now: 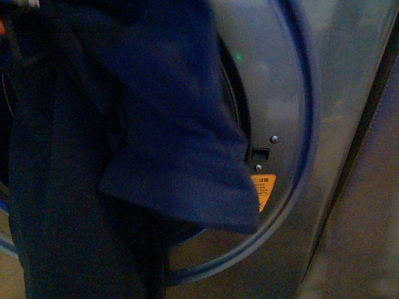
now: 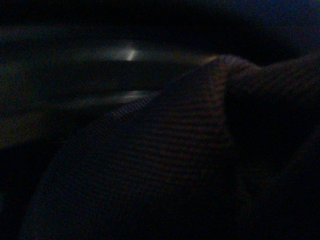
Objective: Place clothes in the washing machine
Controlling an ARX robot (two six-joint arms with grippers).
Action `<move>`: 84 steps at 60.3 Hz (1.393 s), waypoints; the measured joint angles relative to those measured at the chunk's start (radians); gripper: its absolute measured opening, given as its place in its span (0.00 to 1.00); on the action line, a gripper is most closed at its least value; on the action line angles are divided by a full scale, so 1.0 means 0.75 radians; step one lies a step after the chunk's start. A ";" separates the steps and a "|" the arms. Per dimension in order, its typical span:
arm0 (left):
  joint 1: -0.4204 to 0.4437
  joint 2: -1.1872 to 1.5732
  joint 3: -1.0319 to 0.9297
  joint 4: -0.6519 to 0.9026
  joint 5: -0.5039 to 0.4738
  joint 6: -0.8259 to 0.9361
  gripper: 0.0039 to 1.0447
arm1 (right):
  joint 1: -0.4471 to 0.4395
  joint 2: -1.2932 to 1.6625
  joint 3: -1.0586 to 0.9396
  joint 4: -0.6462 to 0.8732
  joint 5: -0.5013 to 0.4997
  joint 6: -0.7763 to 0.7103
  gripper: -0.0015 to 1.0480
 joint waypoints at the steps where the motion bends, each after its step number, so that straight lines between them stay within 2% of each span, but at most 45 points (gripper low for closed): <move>1: 0.005 0.014 -0.008 0.005 -0.007 -0.001 0.05 | 0.004 -0.008 -0.017 0.021 0.042 0.008 0.93; 4: 0.010 0.031 -0.021 0.015 -0.013 -0.001 0.05 | 0.013 -0.046 -0.084 0.075 0.162 0.022 0.93; 8: 0.022 0.054 -0.050 0.042 -0.016 -0.001 0.05 | 0.015 -0.112 -0.185 0.107 0.230 0.042 0.93; 24: 0.009 0.120 -0.100 0.120 -0.016 0.010 0.05 | -0.047 -0.322 -0.517 0.154 0.219 0.125 0.93; 37: -0.022 0.234 -0.119 0.190 -0.052 0.027 0.05 | -0.191 -0.475 -0.777 0.189 0.227 0.207 0.93; 46: -0.062 0.326 -0.119 0.263 -0.092 0.031 0.05 | -0.284 -0.660 -1.016 0.236 0.320 0.195 0.93; 59: -0.112 0.506 -0.079 0.363 -0.197 0.045 0.05 | -0.308 -0.848 -1.338 0.301 0.409 0.212 0.93; 66: -0.127 0.638 0.022 0.379 -0.264 0.063 0.05 | -0.255 -0.884 -1.499 0.342 0.436 0.256 0.93; 69: -0.130 0.709 0.087 0.376 -0.294 0.074 0.05 | -0.198 -0.896 -1.594 0.428 0.398 0.242 0.93; 73: -0.131 0.785 0.175 0.354 -0.332 0.077 0.05 | -0.116 -0.933 -1.684 0.456 0.444 0.247 0.93; 78: -0.131 0.853 0.268 0.325 -0.358 0.076 0.05 | -0.005 -0.990 -1.765 0.488 0.562 0.233 0.93; 84: -0.131 0.932 0.393 0.280 -0.400 0.076 0.05 | 0.178 -1.050 -1.856 0.529 0.769 0.212 0.93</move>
